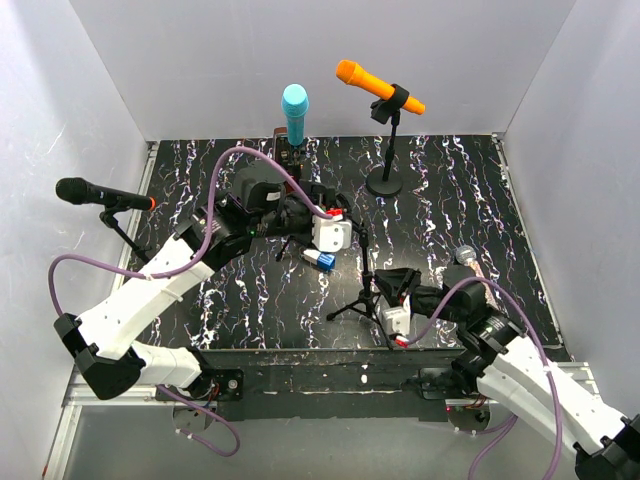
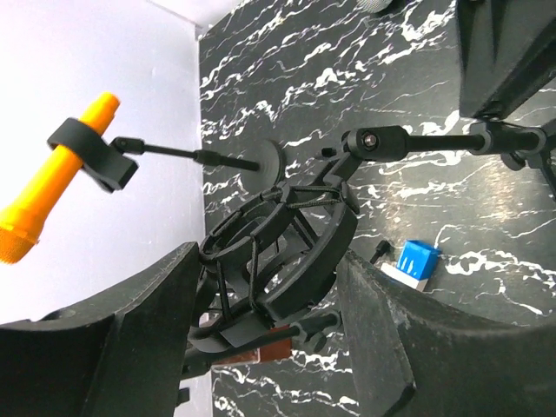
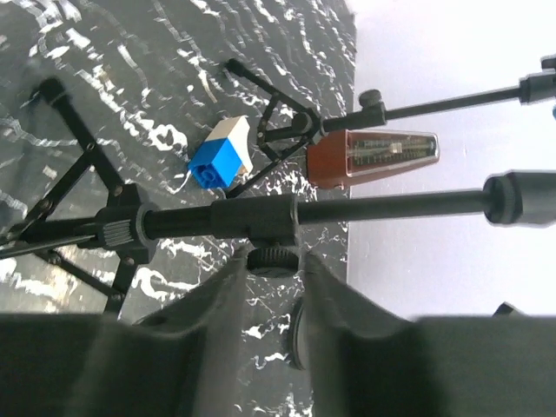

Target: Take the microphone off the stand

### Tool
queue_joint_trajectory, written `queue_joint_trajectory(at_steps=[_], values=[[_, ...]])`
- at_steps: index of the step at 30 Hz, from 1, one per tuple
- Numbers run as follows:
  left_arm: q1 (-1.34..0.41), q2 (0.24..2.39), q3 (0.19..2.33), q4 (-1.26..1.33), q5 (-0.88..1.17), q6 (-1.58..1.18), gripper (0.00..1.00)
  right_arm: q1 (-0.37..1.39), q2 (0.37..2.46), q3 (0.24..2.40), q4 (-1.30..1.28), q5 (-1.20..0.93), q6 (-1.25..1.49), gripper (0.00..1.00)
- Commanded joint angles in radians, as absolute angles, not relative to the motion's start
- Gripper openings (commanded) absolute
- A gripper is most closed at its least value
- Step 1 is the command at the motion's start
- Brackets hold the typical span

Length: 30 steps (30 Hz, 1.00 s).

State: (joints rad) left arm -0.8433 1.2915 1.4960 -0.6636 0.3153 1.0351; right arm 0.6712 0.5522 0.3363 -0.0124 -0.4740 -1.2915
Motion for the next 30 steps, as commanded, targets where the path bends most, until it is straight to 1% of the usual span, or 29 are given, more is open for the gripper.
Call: queue_joint_trajectory(at_steps=[1,3,5,7,9,12,14,15,17,19,22,25,30], values=[[-0.857,1.264,1.477,-0.664,0.357,1.032,0.48,0.678,0.485,0.46,-0.38,-0.453,-1.261,0.54],[-0.859,1.259,1.471,-0.667,0.357,1.032,0.48,0.678,0.476,0.535,-0.457,-0.41,-1.084,0.67],[-0.857,1.253,1.459,-0.667,0.353,1.032,0.48,0.677,0.489,0.619,-0.46,-0.323,-0.798,0.76],[-0.857,1.244,1.45,-0.666,0.35,1.04,0.48,0.666,0.541,0.717,-0.53,-0.278,-0.581,0.77],[-0.857,1.239,1.443,-0.666,0.342,1.045,0.48,0.629,0.587,0.788,-0.618,-0.345,-0.424,0.76],[-0.857,1.239,1.44,-0.658,0.339,1.04,0.48,0.588,0.627,0.819,-0.627,-0.434,-0.231,0.75],[-0.857,1.246,1.439,-0.657,0.345,1.04,0.48,0.527,0.684,0.837,-0.64,-0.555,-0.123,0.75],[-0.857,1.247,1.442,-0.655,0.351,1.04,0.48,0.478,0.721,0.845,-0.659,-0.684,-0.074,0.74],[-0.857,1.253,1.443,-0.652,0.357,1.04,0.48,0.404,0.813,0.865,-0.684,-0.816,-0.019,0.71],[-0.857,1.255,1.45,-0.652,0.364,1.04,0.48,0.355,0.888,0.885,-0.703,-0.842,-0.012,0.67],[-0.858,1.258,1.453,-0.647,0.362,1.037,0.48,0.284,1.009,0.916,-0.704,-0.945,-0.02,0.62],[-0.857,1.252,1.451,-0.647,0.36,1.029,0.48,0.275,1.103,0.971,-0.73,-1.023,-0.05,0.62],[-0.857,1.241,1.447,-0.65,0.354,1.023,0.48,0.276,1.16,1.005,-0.652,-1.069,-0.006,0.65]])
